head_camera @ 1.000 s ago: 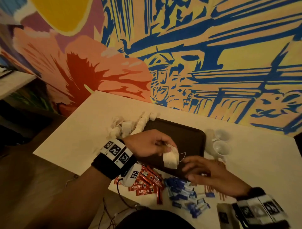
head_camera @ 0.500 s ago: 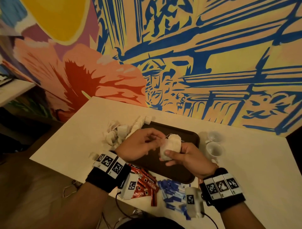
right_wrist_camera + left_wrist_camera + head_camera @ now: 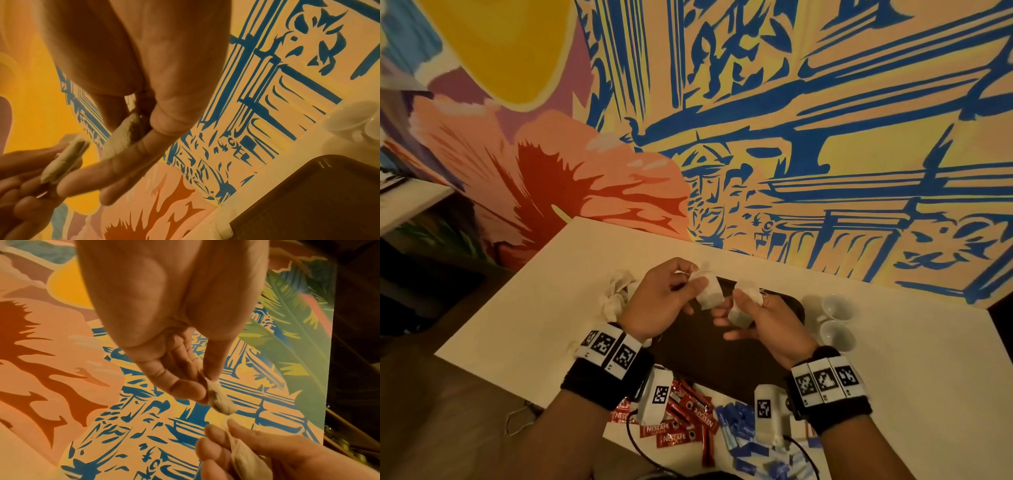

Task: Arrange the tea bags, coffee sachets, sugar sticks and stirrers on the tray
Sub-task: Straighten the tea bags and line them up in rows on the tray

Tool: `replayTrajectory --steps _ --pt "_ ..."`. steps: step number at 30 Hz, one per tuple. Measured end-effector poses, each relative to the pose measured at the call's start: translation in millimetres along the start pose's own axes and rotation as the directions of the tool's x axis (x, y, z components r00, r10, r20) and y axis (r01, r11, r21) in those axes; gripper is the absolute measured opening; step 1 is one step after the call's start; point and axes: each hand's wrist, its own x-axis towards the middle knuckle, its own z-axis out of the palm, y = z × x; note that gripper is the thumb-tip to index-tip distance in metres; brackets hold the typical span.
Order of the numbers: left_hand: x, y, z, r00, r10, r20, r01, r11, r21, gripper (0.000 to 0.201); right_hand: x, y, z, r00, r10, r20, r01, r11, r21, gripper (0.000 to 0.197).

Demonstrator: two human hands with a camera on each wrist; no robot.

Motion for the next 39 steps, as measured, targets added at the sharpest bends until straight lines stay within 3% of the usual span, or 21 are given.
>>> replayTrajectory --steps 5,10,15,20,22,26,30,32,35,39 --pt "20.4 -7.8 -18.7 0.999 -0.017 -0.05 0.016 1.0 -0.025 0.014 25.5 -2.4 -0.6 0.991 -0.013 -0.136 0.017 0.999 0.032 0.026" --pt "40.1 -14.5 -32.9 0.995 -0.055 -0.086 0.053 0.998 -0.021 0.012 55.1 -6.1 8.5 0.978 -0.027 -0.205 0.022 0.999 -0.024 0.031" --pt "54.5 -23.3 -39.5 0.998 -0.055 -0.039 0.052 0.996 -0.067 0.012 74.1 -15.0 30.1 0.997 -0.038 -0.071 0.033 0.998 -0.062 0.023" --pt "71.8 -24.4 -55.7 0.999 -0.043 -0.017 0.042 0.997 -0.07 0.013 95.7 -17.8 42.2 0.997 -0.067 0.032 0.074 0.957 -0.28 0.044" --pt "79.6 -25.5 -64.1 0.999 -0.038 0.009 0.038 0.999 -0.027 0.012 104.3 -18.2 45.5 0.996 -0.094 -0.004 0.088 0.939 -0.332 0.044" --pt "93.0 -30.6 -78.8 0.992 0.017 0.127 -0.036 0.989 0.145 0.014 115.8 -17.7 45.2 0.987 -0.158 -0.014 0.132 0.871 -0.473 0.018" --pt "105.4 -35.5 -91.8 0.96 0.089 0.267 -0.198 0.888 0.416 0.01 125.8 -9.9 43.6 0.985 -0.168 -0.031 0.122 0.819 -0.561 0.029" --pt "111.4 -36.1 -95.1 0.954 0.103 0.282 -0.23 0.853 0.468 0.011 128.1 -6.3 44.6 0.991 -0.129 -0.028 0.097 0.855 -0.509 0.031" --pt "122.5 -39.2 -97.9 0.961 0.122 0.249 -0.215 0.896 0.388 0.01 128.1 -2.4 44.8 0.997 0.017 -0.079 -0.036 0.969 -0.245 0.021" --pt "150.0 -43.7 -101.5 0.975 0.153 0.162 -0.197 0.929 0.312 0.009 131.2 3.5 32.7 0.96 0.188 -0.21 -0.196 0.981 -0.016 0.033"
